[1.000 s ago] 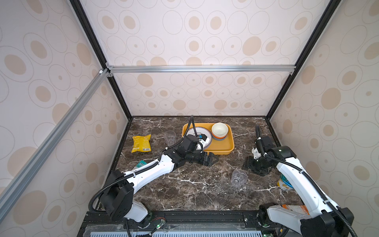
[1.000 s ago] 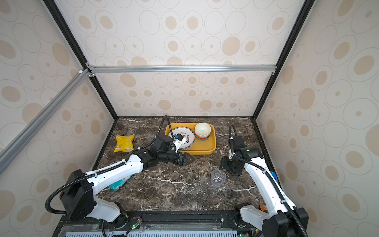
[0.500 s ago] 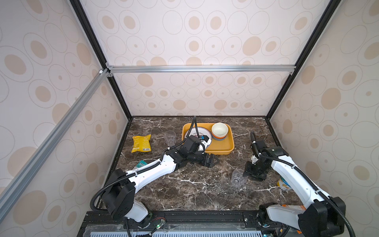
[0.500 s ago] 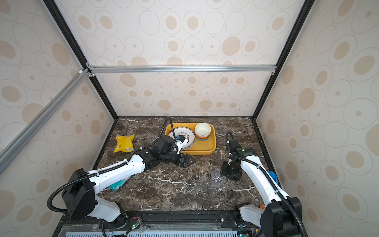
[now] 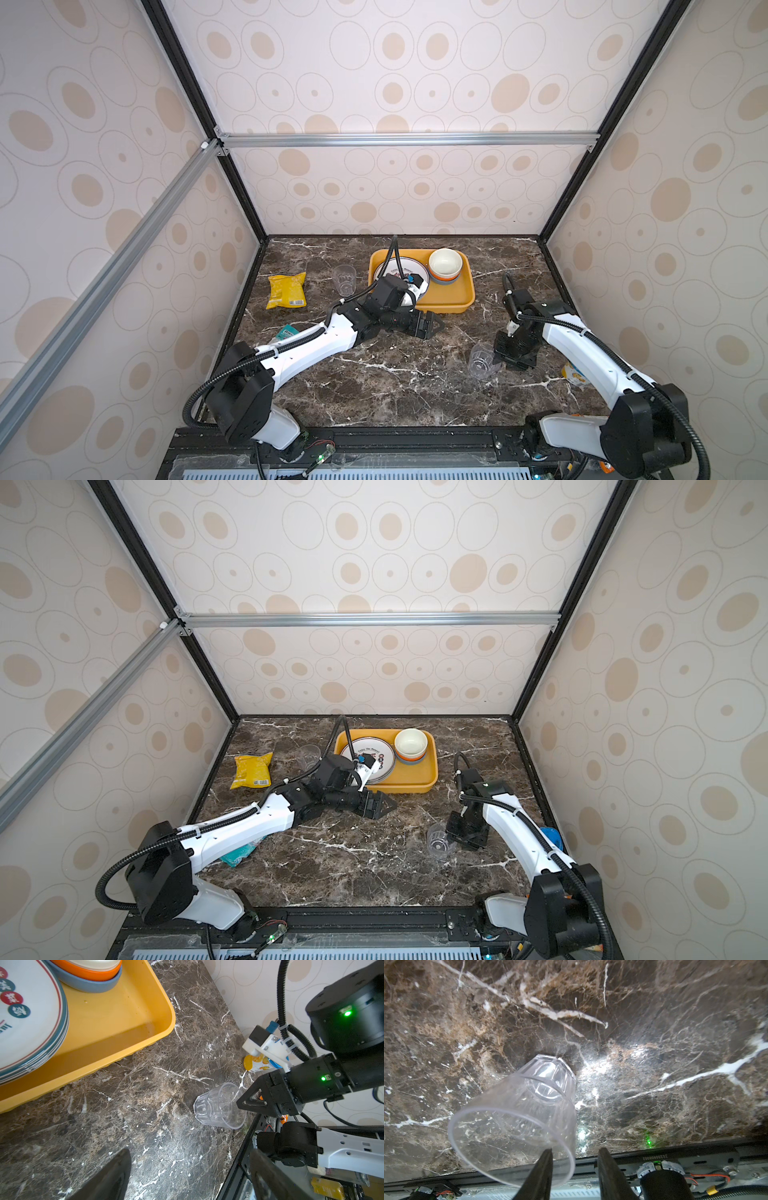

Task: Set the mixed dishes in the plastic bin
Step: 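Pinch the rim of the clear plastic cup with the right gripper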

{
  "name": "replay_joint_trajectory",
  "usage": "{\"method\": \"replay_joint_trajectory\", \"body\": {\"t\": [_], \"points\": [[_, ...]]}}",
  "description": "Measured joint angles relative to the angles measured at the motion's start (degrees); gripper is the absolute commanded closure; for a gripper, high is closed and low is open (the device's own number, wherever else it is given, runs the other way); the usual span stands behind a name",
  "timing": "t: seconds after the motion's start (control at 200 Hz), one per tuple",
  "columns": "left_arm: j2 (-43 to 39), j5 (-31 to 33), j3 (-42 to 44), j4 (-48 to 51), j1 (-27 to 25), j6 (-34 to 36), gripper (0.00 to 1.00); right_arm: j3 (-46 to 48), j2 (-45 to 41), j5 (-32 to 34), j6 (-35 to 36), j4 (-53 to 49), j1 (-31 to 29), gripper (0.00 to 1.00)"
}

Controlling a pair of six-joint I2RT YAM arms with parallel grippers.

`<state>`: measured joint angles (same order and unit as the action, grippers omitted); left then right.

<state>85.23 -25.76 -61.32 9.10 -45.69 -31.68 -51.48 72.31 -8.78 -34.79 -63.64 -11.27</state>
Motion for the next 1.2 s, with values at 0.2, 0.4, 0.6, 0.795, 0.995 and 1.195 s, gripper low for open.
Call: {"method": "replay_joint_trajectory", "body": {"t": [0.2,0.4,0.6,0.795,0.995,1.195], "points": [[0.0,0.35,0.0,0.0,-0.02,0.0,0.12,0.42,0.76,0.04,-0.17,1.09,0.04,0.73],[0.0,0.42,0.02,-0.04,-0.02,-0.04,0.12,0.76,1.42,0.04,0.11,1.97,0.04,0.8],[0.0,0.48,0.13,-0.11,-0.02,-0.22,0.12,0.83,1.73,0.46,0.22,2.1,0.04,0.85],[0.0,0.63,0.44,-0.42,-0.02,-0.35,0.12,0.83,1.77,1.22,0.48,1.97,0.04,0.93],[0.0,0.72,0.87,-0.44,-0.02,-0.42,0.12,0.7,1.79,1.92,0.76,1.64,0.04,0.96],[-0.07,2.01,1.6,-0.72,-0.02,-0.61,0.12,-1.46,1.95,2.82,1.53,0.07,0.04,0.98]]}}
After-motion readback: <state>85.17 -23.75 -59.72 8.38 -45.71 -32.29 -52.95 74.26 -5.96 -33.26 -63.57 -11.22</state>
